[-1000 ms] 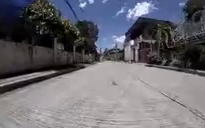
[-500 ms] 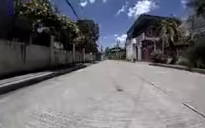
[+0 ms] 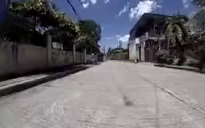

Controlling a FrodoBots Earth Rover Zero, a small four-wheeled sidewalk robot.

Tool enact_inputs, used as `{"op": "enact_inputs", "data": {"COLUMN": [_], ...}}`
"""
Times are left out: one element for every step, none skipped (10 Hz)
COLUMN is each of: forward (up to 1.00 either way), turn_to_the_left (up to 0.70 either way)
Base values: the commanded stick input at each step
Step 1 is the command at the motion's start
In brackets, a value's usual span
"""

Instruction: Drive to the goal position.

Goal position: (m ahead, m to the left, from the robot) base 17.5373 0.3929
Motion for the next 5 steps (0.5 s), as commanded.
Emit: {"op": "enact_inputs", "data": {"forward": [1.00, 1.00, 1.00, 1.00, 1.00], "turn_to_the_left": [-0.40, -0.40, -0.40, -0.40, -0.40]}}
